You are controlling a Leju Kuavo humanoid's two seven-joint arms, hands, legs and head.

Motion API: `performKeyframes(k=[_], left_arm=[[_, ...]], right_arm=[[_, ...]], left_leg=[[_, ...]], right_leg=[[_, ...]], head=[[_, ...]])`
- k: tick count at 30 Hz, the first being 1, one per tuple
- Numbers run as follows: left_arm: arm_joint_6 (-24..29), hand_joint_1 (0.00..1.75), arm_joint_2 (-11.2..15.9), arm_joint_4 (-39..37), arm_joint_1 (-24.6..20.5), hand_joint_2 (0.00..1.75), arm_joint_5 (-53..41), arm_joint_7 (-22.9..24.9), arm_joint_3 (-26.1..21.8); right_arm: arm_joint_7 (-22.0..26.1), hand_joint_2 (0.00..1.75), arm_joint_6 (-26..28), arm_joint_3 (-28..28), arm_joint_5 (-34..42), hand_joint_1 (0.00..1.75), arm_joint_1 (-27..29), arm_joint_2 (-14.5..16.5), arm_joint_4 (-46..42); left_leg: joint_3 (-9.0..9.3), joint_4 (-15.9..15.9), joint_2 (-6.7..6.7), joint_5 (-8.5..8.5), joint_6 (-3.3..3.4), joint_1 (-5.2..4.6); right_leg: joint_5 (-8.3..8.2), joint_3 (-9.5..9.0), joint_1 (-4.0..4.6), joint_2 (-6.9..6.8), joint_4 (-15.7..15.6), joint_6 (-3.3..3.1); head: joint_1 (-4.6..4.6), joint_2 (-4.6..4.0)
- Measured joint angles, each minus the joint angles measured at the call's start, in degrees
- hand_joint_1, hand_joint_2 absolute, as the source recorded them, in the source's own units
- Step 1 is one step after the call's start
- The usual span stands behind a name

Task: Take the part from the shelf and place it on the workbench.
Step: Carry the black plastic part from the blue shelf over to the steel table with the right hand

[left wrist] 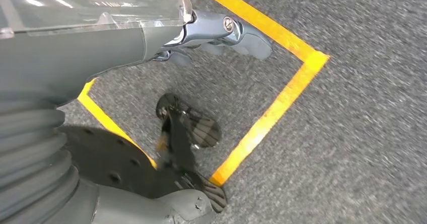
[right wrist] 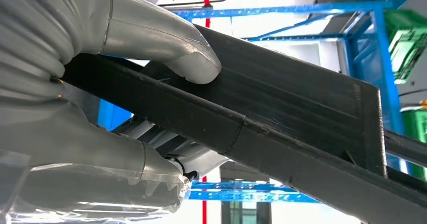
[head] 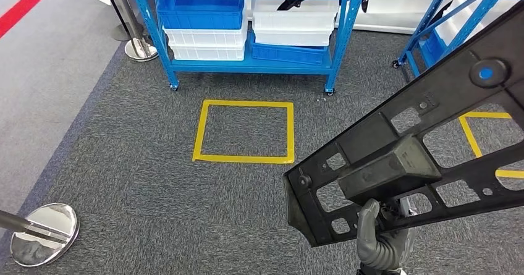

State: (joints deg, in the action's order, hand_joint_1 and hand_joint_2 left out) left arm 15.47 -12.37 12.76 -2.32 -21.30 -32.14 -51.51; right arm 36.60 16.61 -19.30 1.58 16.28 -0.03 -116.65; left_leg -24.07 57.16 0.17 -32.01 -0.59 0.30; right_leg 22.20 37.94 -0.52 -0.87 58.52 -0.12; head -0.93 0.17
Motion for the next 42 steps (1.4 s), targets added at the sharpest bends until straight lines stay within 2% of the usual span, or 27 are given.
performKeyframes(k=[1,3,5,7,8,9,10,12,14,15,17,19,20,22,24,25,26,28,30,31,33,34,35,37,39,40,42], left_arm=[[-0.02,0.00,0.00,0.00,-0.03,1.75,-0.06,-0.01,-0.03],[0.02,0.00,-0.02,0.00,-0.02,1.75,-0.13,0.02,-0.09],[0.35,0.00,-0.04,0.00,0.00,1.75,-0.16,0.30,-0.16],[0.91,0.00,-0.05,0.00,-0.01,1.75,-0.45,1.12,-0.22],[1.15,0.00,-0.06,0.00,0.00,1.75,-0.67,1.69,-0.23],[1.36,0.00,-0.07,0.00,0.01,1.75,-0.89,2.32,-0.24],[1.52,0.00,-0.07,0.00,0.02,1.75,-1.11,2.93,-0.24],[1.83,0.00,-0.10,0.00,0.00,1.75,-1.39,3.86,-0.25],[2.15,0.00,-0.14,0.00,0.06,1.75,-1.50,4.41,-0.26],[2.28,0.00,-0.17,0.00,0.11,1.75,-1.51,4.57,-0.27],[2.41,0.00,-0.22,0.00,0.13,1.75,-1.51,4.83,-0.33],[2.45,0.00,-0.25,0.00,0.04,1.75,-1.50,5.00,-0.42],[2.45,0.00,-0.25,0.00,0.03,1.75,-1.50,5.03,-0.45],[2.40,0.00,-0.26,0.00,0.04,1.75,-1.50,5.05,-0.52],[2.34,0.00,-0.26,0.00,0.05,1.75,-1.50,5.05,-0.55],[2.32,0.00,-0.26,0.00,0.06,1.75,-1.50,5.05,-0.56],[2.30,0.00,-0.26,0.00,0.06,1.75,-1.50,5.04,-0.57],[2.22,0.00,-0.20,0.00,0.08,1.75,-1.50,5.02,-0.63],[2.14,0.00,-0.17,0.00,0.14,1.75,-1.53,4.95,-0.75],[2.10,0.00,-0.16,0.00,0.15,1.75,-1.57,4.92,-0.83],[1.96,0.00,-0.28,0.00,0.11,1.75,-1.67,4.88,-0.93],[1.85,0.00,-0.33,0.00,0.08,1.75,-1.71,4.88,-0.96],[1.71,0.00,-0.39,0.00,0.09,1.75,-1.75,4.91,-0.99],[1.38,0.00,-0.42,0.00,0.21,1.75,-1.87,5.02,-1.05],[1.16,0.00,-0.41,0.00,0.33,1.75,-2.04,5.20,-1.09],[1.05,0.00,-0.41,0.00,0.36,1.75,-2.11,5.29,-1.10],[0.65,0.00,-0.41,0.00,0.34,1.75,-2.25,5.45,-1.10]], right_arm=[[-0.02,1.75,0.13,0.00,-0.03,1.75,0.02,0.11,0.07],[-0.08,1.75,0.70,0.00,-0.33,1.75,0.05,0.26,0.30],[-0.25,1.75,2.38,0.00,-1.94,1.75,0.13,0.44,0.67],[-0.37,1.75,5.29,0.00,-5.29,1.75,0.24,0.74,1.28],[-0.30,1.75,6.82,0.00,-7.07,1.75,0.32,0.91,1.65],[-0.13,1.75,8.15,0.00,-8.55,1.75,0.42,1.08,2.03],[0.10,1.75,9.23,0.01,-9.64,1.75,0.52,1.25,2.38],[0.45,1.75,10.80,0.03,-10.98,1.75,0.66,1.60,2.84],[0.58,1.75,11.69,0.07,-11.74,1.75,0.58,1.94,2.99],[0.61,1.75,11.92,0.08,-11.99,1.75,0.53,2.11,2.99],[0.62,1.75,12.09,0.10,-12.28,1.75,0.61,2.39,3.01],[0.62,1.75,12.25,0.14,-12.38,1.75,0.82,2.59,3.02],[0.61,1.75,12.33,0.15,-12.42,1.75,0.88,2.68,3.02],[0.60,1.75,12.53,0.18,-12.44,1.75,0.93,2.86,3.03],[0.60,1.75,12.74,0.23,-12.45,1.75,1.04,2.93,3.03],[0.60,1.75,12.83,0.27,-12.45,1.75,1.12,2.94,3.03],[0.61,1.75,12.90,0.32,-12.46,1.75,1.19,2.95,3.02],[0.63,1.75,13.20,0.40,-12.65,1.75,1.27,2.97,3.00],[0.69,1.75,13.82,0.48,-13.10,1.75,1.33,3.03,2.86],[0.72,1.75,14.19,0.52,-13.30,1.75,1.43,3.07,2.72],[0.76,1.75,14.80,0.62,-13.61,1.75,1.80,3.14,2.15],[0.77,1.75,15.01,0.67,-13.70,1.75,2.00,3.15,1.83],[0.77,1.75,15.12,0.73,-13.79,1.75,2.13,3.15,1.53],[0.77,1.75,15.30,0.81,-13.91,1.75,2.28,3.15,1.24],[0.77,1.75,15.61,0.87,-13.96,1.75,2.47,3.15,1.18],[0.78,1.75,15.76,0.91,-13.97,1.75,2.58,3.15,1.15],[0.79,1.75,15.98,0.97,-13.98,1.75,2.70,3.15,1.09]], left_leg=[[0.56,-1.46,-0.01,-0.47,0.44,-0.16],[-0.20,-1.63,0.12,0.31,1.52,-0.08],[-1.33,-1.79,0.38,1.54,2.54,0.07],[-2.82,-1.72,0.56,2.77,2.95,-0.03],[-3.63,-1.65,0.60,3.37,2.94,-0.08],[-4.45,-1.56,0.63,3.93,2.91,-0.12],[-5.21,-1.42,0.64,4.44,2.83,-0.14],[-6.45,-0.98,0.79,5.22,2.59,-0.16],[-7.25,-0.34,1.11,5.61,2.23,-0.43],[-7.53,-0.06,1.37,5.77,1.96,-0.55],[-7.94,0.23,2.15,6.08,1.30,-0.67],[-8.56,1.48,2.08,5.05,0.59,-0.56],[-9.30,3.46,1.65,3.46,0.33,-0.49],[-11.94,10.50,0.71,-0.95,-0.01,-0.29],[-13.88,16.33,0.44,-3.19,-0.05,-0.22],[-13.53,16.42,0.36,-2.62,0.06,-0.22],[-12.10,14.27,0.13,-1.12,0.27,-0.23],[-7.50,6.54,-2.06,2.01,1.15,-0.22],[-4.60,1.30,-4.41,3.17,1.70,-0.27],[-4.23,0.52,-4.73,3.06,1.78,-0.36],[-4.20,-0.33,-3.32,3.55,1.89,-0.32],[-4.15,-0.81,-2.50,3.86,2.12,-0.14],[-4.15,-1.27,-1.65,4.20,2.40,0.08],[-4.41,-1.59,0.02,4.54,2.75,0.20],[-4.83,-1.40,1.73,4.58,2.75,0.21],[-4.99,-1.26,2.55,4.54,2.66,0.27],[-5.14,-0.73,4.02,4.25,2.19,0.48]], right_leg=[[-0.55,0.14,0.00,-0.06,-0.07,0.36],[-0.90,0.43,-0.14,0.01,-0.09,1.04],[2.81,1.48,-0.30,0.31,2.62,1.55],[8.63,3.16,-0.40,0.48,9.16,1.93],[10.04,3.81,-0.41,0.49,12.61,2.10],[10.02,3.90,-0.41,0.49,15.03,2.19],[8.82,3.14,-0.41,0.49,15.67,2.18],[5.99,-1.57,-0.39,0.08,10.93,1.89],[6.07,-7.31,-0.04,-1.11,2.88,1.24],[6.80,-8.94,0.16,-1.52,0.11,0.82],[7.46,-9.36,0.29,-1.04,-1.75,-0.11],[7.01,-8.94,0.07,-0.18,-2.07,-0.91],[6.67,-8.74,-0.02,0.19,-2.18,-1.34],[6.14,-8.10,0.14,0.96,-2.07,-1.89],[5.73,-7.30,0.37,1.94,-1.72,-2.03],[5.59,-6.93,0.46,2.52,-1.48,-1.98],[5.50,-6.66,0.55,3.11,-1.24,-1.92],[5.32,-6.25,0.68,4.29,-0.86,-1.71],[4.98,-5.83,0.53,5.41,-0.59,-1.26],[4.73,-5.59,0.37,5.97,-0.56,-0.91],[4.35,-5.20,0.26,6.96,-0.47,-0.18],[4.73,-4.77,0.37,6.43,0.07,0.10],[5.82,-3.90,0.46,5.35,1.63,0.37],[9.50,-0.80,0.29,2.55,7.81,0.96],[11.80,2.01,-0.33,1.51,13.84,1.61],[11.39,2.09,-0.65,1.21,14.32,1.90],[8.16,-1.17,-1.25,-0.04,8.98,2.48]], head=[[0.02,0.00],[0.03,0.00],[-0.20,0.00],[-0.33,0.00],[-0.34,-0.01],[-0.33,-0.01],[-0.33,-0.01],[-0.34,0.00],[-0.44,-0.01],[-0.50,-0.01],[-0.52,0.00],[-0.42,-0.01],[-0.36,-0.01],[-0.18,0.00],[-0.17,0.00],[-0.18,-0.01],[-0.17,-0.01],[-0.20,-0.01],[-0.26,0.00],[-0.26,0.00],[-0.17,-0.01],[-0.24,-0.01],[-0.41,-0.01],[-0.72,-0.01],[-0.81,-0.01],[-0.82,0.00],[-0.83,-0.01]])
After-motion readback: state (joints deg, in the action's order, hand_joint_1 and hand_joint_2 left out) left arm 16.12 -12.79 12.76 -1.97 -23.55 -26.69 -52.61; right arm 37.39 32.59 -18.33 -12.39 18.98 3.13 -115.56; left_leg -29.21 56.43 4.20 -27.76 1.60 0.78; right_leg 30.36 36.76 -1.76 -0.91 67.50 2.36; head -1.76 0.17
